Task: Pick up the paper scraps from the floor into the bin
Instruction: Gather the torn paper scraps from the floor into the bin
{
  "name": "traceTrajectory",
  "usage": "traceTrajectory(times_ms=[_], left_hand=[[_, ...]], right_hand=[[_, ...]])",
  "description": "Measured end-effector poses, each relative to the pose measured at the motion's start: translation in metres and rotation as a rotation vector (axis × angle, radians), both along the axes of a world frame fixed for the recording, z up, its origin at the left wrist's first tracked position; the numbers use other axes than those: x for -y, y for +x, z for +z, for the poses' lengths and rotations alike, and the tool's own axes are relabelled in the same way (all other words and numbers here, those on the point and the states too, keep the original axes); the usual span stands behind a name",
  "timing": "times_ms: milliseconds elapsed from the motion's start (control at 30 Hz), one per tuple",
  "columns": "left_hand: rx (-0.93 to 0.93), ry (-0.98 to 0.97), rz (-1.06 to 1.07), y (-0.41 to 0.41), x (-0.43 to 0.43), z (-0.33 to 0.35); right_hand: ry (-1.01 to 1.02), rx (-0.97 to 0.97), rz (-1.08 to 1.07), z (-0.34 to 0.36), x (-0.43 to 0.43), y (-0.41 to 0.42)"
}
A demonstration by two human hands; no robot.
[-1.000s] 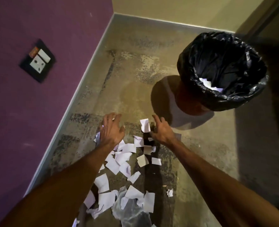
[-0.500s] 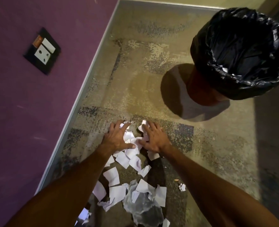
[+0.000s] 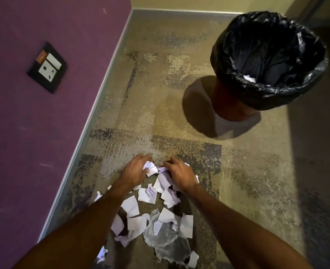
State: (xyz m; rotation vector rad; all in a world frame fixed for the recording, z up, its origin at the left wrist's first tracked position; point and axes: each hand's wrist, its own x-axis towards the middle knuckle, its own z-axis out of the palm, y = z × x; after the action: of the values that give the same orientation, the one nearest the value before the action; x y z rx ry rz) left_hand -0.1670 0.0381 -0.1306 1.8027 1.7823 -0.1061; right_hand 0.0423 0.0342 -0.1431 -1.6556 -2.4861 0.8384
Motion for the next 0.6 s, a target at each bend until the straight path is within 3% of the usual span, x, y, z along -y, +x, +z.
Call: traceTrajectory(times_ms=[267,400,600], left_hand=[[0.141,0.034,0.112,0.02,-0.009,0.031],[0.231,0.091,0.136,0.047,-0.029,0.072],[0.374,0.224,0.174,0.102,-0.086,0.15]], right_hand=[[-0.178,-0.199,-0.378,0.027,-0.009,0.045],[-0.209,-0.39,-0.55,0.068,-0.02,0.069],[0.08,-0.546,-0.602,0.172,-0.05,0.111]])
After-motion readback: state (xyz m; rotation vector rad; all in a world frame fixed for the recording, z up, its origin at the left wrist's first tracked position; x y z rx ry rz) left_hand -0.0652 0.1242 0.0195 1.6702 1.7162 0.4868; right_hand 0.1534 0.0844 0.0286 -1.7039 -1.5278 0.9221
